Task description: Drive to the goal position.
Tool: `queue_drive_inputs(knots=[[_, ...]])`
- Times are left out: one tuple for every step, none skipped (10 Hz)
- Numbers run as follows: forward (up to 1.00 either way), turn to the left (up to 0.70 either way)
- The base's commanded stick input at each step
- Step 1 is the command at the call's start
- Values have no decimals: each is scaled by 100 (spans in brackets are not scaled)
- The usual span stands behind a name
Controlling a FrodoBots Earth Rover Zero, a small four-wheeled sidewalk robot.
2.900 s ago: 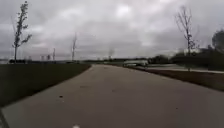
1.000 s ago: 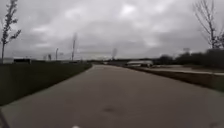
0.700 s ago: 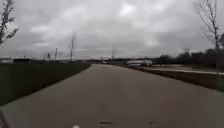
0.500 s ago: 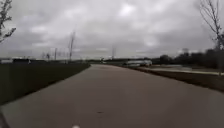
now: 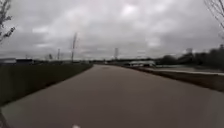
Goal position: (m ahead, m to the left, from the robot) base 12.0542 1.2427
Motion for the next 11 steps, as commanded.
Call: queue_drive_inputs(knots=[[100,0],[100,0],[100,0],[100,0],[100,0],[100,0],[100,0],[100,0],[100,0],[100,0],[100,0]])
